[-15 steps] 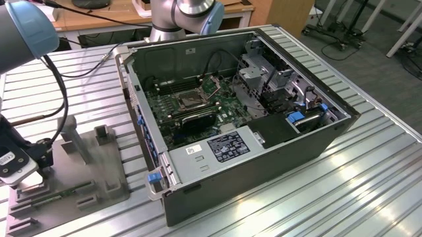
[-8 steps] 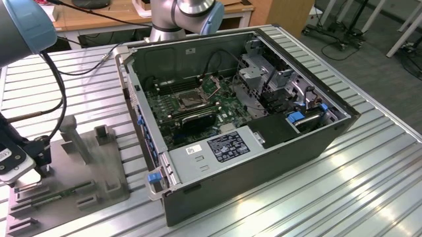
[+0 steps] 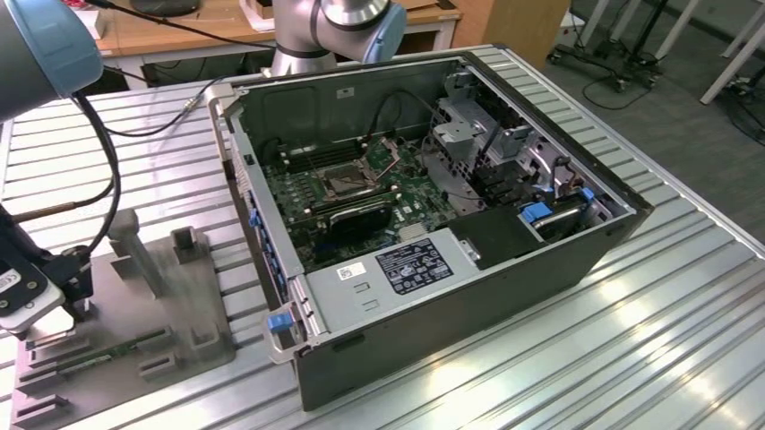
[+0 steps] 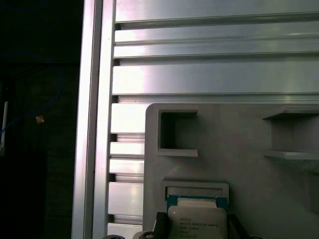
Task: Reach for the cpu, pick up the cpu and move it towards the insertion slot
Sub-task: 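Pick up the cpu and move it towards the insertion slot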
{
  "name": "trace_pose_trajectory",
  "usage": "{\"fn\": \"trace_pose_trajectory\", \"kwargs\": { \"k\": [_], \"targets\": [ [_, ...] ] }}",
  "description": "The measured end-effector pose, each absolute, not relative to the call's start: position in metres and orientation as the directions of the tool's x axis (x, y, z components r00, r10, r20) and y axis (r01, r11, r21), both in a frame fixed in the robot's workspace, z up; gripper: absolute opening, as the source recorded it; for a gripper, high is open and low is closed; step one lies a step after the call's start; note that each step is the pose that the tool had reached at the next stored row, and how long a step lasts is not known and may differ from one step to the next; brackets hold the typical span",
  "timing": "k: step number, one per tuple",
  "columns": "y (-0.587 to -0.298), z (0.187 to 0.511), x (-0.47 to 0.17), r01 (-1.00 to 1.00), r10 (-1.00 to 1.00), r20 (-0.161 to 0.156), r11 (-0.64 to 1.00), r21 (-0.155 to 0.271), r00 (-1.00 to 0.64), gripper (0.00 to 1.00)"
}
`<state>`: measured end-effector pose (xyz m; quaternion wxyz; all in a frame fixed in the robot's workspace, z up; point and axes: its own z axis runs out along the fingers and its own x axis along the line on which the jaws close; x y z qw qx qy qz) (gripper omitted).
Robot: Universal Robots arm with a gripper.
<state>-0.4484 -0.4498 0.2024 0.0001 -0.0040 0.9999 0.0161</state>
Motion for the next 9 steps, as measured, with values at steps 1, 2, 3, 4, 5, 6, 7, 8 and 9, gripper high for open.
{"fn": "trace_pose_trajectory", "kwargs": {
  "k": [1,2,3,4,5,6,7,8,9],
  "targets": [
    [-0.4498,0.2029,-0.4484,-0.008,-0.008,0.0,0.999,0.032,-1.0,0.55],
    [-0.4498,0.2035,-0.4484,-0.008,-0.008,0.0,0.999,0.032,-1.0,0.55],
    [-0.4498,0.204,-0.4484,-0.008,-0.008,0.0,0.999,0.032,-1.0,0.55],
    [-0.4498,0.2045,-0.4484,-0.008,-0.008,0.0,0.999,0.032,-1.0,0.55],
    [-0.4498,0.2048,-0.4484,-0.008,-0.008,0.0,0.999,0.032,-1.0,0.55],
    [-0.4498,0.2051,-0.4484,-0.008,-0.008,0.0,0.999,0.032,-1.0,0.55],
    [-0.4498,0.2057,-0.4484,-0.008,-0.008,0.0,0.999,0.032,-1.0,0.55],
    [-0.4499,0.2062,-0.4484,-0.008,-0.008,0.0,0.999,0.032,-1.0,0.55],
    [-0.4499,0.2064,-0.4484,-0.008,-0.008,0.0,0.999,0.032,-1.0,0.55]
  ]
}}
